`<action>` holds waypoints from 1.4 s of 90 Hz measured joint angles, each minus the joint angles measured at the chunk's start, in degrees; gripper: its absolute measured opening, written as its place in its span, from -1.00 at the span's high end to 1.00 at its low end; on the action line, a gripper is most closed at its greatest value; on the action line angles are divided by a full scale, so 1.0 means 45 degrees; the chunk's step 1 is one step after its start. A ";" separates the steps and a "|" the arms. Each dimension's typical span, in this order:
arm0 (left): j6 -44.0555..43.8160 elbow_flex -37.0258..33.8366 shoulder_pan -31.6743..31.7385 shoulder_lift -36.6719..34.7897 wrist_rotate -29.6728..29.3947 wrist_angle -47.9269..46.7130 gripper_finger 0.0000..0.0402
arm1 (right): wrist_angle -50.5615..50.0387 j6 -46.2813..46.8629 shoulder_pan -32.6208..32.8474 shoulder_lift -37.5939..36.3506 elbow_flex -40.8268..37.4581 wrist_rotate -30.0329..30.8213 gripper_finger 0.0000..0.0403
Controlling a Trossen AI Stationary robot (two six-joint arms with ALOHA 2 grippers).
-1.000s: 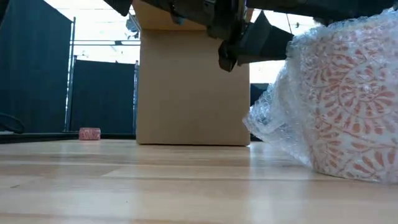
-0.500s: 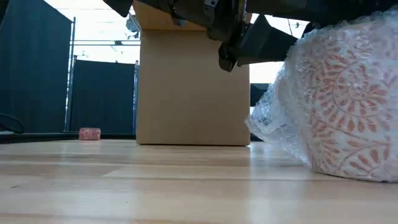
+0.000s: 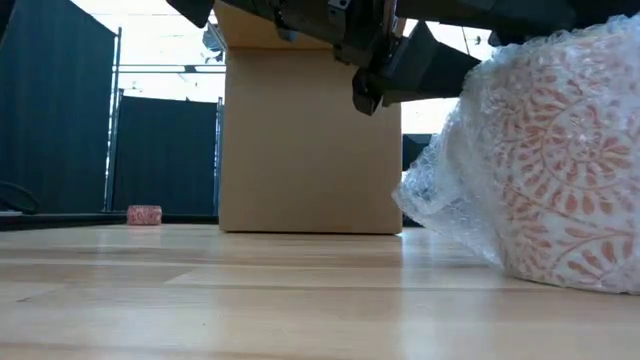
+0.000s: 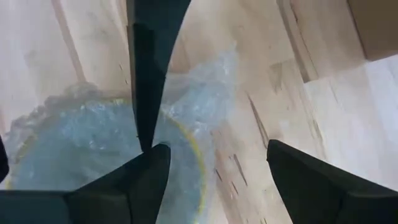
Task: Wrap mug
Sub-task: Wrap the yellow mug with the bubble wrap, then put the wrapped yellow mug into the box
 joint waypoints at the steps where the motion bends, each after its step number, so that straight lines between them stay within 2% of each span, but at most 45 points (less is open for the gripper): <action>1: -0.0003 0.0000 0.0000 0.0000 0.0000 0.0000 -0.26 | 0.0003 0.0001 0.0000 0.0000 -0.0001 -0.0006 -0.26; 29: -0.0005 0.0000 0.0000 0.0000 0.0000 -0.0005 -0.26 | -0.0559 0.0181 0.0022 0.0042 -0.0007 -0.0033 -0.26; 53: -0.0006 0.0000 -0.0005 0.0000 0.0006 0.0005 -0.26 | -0.0144 -0.0009 0.0195 0.0011 -0.0751 -0.0333 -0.26; 80: -0.0011 0.0001 -0.0005 0.0000 0.0024 -0.0050 -0.26 | -0.0311 -0.0586 0.0311 -0.1397 -0.0573 -0.0773 -0.26; 101: -0.0019 0.0000 -0.0005 0.0000 0.0019 -0.0049 -0.26 | 0.1340 -0.1632 0.0877 -0.2014 -0.0568 -0.0760 -0.26; 114: -0.0019 0.0000 -0.0005 0.0000 0.0015 -0.0053 -0.26 | 0.3296 -0.2821 0.1253 -0.1697 -0.0553 -0.1189 -0.26; 126: -0.0024 0.0000 -0.0005 0.0000 0.0010 -0.0041 -0.26 | 0.3521 -0.2814 0.1380 -0.1302 -0.0553 -0.1724 -0.26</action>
